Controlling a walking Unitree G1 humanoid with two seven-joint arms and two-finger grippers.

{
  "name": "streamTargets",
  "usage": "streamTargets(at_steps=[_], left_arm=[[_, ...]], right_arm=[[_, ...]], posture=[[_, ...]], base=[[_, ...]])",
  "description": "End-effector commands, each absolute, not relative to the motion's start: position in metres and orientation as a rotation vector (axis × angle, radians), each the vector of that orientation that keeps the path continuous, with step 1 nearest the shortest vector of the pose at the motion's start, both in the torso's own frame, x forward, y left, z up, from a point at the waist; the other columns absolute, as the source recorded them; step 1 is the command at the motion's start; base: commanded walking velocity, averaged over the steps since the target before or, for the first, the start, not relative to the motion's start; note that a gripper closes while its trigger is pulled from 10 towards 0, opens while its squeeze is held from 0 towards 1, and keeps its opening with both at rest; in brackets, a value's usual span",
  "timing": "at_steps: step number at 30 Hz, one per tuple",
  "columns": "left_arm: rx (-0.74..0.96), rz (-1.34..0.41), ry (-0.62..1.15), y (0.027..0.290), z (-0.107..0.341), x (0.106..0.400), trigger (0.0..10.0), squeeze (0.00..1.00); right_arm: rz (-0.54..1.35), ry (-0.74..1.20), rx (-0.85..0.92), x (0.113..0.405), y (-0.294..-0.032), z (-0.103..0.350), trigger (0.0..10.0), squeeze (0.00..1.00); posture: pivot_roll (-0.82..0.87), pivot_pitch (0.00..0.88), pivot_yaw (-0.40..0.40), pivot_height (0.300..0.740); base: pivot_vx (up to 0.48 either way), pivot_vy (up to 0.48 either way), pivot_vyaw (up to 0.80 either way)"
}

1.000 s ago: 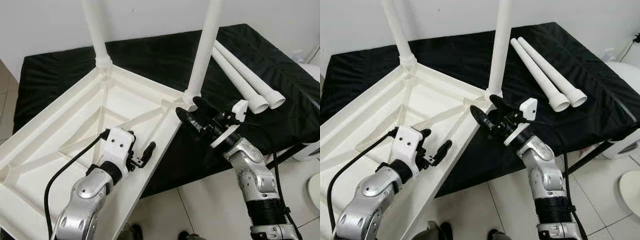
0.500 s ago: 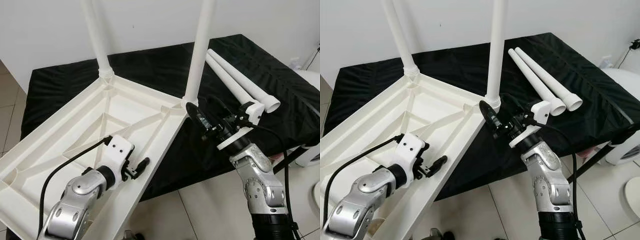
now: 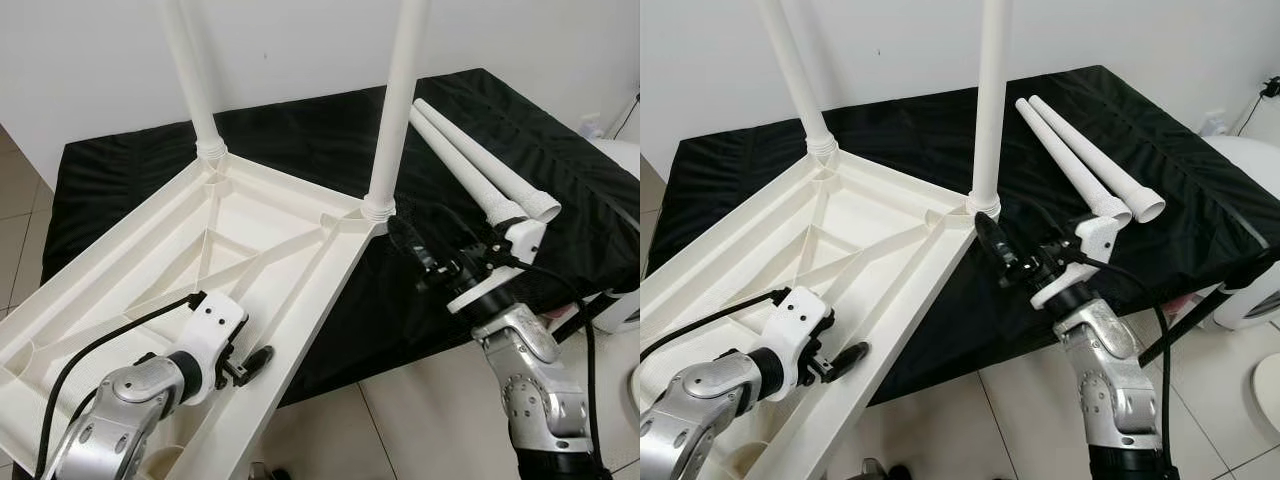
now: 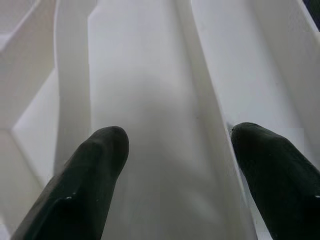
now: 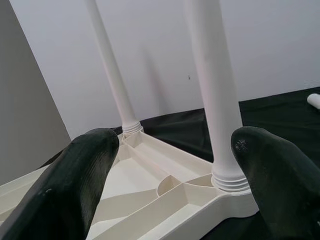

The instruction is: Building children table

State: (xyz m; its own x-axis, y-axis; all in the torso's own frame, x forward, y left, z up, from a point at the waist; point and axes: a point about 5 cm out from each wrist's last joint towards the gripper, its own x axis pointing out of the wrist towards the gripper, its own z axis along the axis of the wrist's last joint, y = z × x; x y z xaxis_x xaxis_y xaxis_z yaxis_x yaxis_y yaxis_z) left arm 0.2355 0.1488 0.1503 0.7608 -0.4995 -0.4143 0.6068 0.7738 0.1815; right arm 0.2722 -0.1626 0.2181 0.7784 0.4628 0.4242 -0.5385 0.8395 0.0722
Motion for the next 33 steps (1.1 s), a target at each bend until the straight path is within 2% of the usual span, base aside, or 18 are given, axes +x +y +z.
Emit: streamTargets(at_steps=[1, 2, 3, 4, 6, 7, 10, 11, 20, 21, 22, 24, 25, 33], left_arm=[[0.315, -0.641, 0.382, 0.151, 0.152, 0.232, 10.0, 0.00], [0.315, -0.641, 0.382, 0.151, 0.152, 0.232, 10.0, 0.00], [0.322, -0.637, 0.396, 0.152, 0.152, 0.231, 9.5, 0.00], [0.325, -0.630, 0.414, 0.155, 0.152, 0.231, 6.7, 0.00], [0.326, -0.625, 0.426, 0.156, 0.152, 0.231, 6.7, 0.00], [0.332, -0.614, 0.429, 0.158, 0.152, 0.231, 2.6, 0.00], [0.337, -0.607, 0.431, 0.159, 0.153, 0.232, 2.6, 0.00], [0.338, -0.592, 0.437, 0.162, 0.153, 0.233, 0.0, 0.00], [0.331, -0.577, 0.465, 0.164, 0.156, 0.231, 0.0, 0.00], [0.332, -0.574, 0.466, 0.163, 0.156, 0.232, 0.7, 0.00], [0.333, -0.572, 0.468, 0.162, 0.157, 0.232, 3.6, 0.00], [0.333, -0.572, 0.468, 0.162, 0.157, 0.232, 3.6, 0.00], [0.345, -0.567, 0.478, 0.161, 0.157, 0.234, 10.0, 0.00], [0.302, -0.556, 0.458, 0.149, 0.164, 0.241, 10.0, 0.00]], right_arm=[[0.538, -0.402, 0.197, 0.269, -0.164, 0.219, 10.0, 0.00], [0.538, -0.402, 0.197, 0.269, -0.164, 0.219, 10.0, 0.00], [0.530, -0.400, 0.196, 0.268, -0.166, 0.218, 10.0, 0.00], [0.521, -0.397, 0.195, 0.267, -0.168, 0.218, 10.0, 0.00], [0.516, -0.394, 0.195, 0.266, -0.169, 0.218, 10.0, 0.00], [0.515, -0.393, 0.195, 0.266, -0.169, 0.217, 10.0, 0.00], [0.514, -0.391, 0.194, 0.266, -0.169, 0.217, 10.0, 0.00], [0.514, -0.389, 0.194, 0.265, -0.168, 0.217, 10.0, 0.00], [0.509, -0.377, 0.194, 0.265, -0.168, 0.216, 10.0, 0.00], [0.508, -0.375, 0.194, 0.265, -0.169, 0.216, 10.0, 0.00], [0.507, -0.372, 0.194, 0.264, -0.169, 0.215, 10.0, 0.00], [0.507, -0.372, 0.194, 0.264, -0.169, 0.215, 10.0, 0.00], [0.506, -0.370, 0.193, 0.264, -0.169, 0.215, 10.0, 0.00], [0.496, -0.369, 0.197, 0.263, -0.168, 0.214, 10.0, 0.00]], posture=[[-0.08, 0.128, 0.086, 0.740], [-0.08, 0.128, 0.086, 0.740], [-0.08, 0.130, 0.088, 0.740], [-0.08, 0.131, 0.088, 0.740], [-0.08, 0.131, 0.088, 0.740], [-0.07, 0.132, 0.090, 0.740], [-0.07, 0.132, 0.090, 0.740], [-0.07, 0.133, 0.090, 0.740], [-0.07, 0.139, 0.092, 0.740], [-0.07, 0.140, 0.092, 0.740], [-0.07, 0.140, 0.092, 0.740], [-0.07, 0.140, 0.092, 0.740], [-0.07, 0.139, 0.093, 0.740], [-0.07, 0.135, 0.098, 0.740]], base=[[0.000, 0.000, 0.00], [0.000, 0.000, 0.00], [0.000, 0.000, 0.00], [0.000, 0.000, 0.00], [0.000, 0.000, 0.00], [0.000, 0.000, 0.00], [0.000, 0.000, 0.00], [0.000, 0.000, 0.00], [0.000, 0.000, 0.00], [0.000, 0.000, 0.00], [0.000, 0.000, 0.00], [0.000, 0.000, 0.00], [0.000, 0.000, 0.00], [0.000, 0.000, 0.00]])
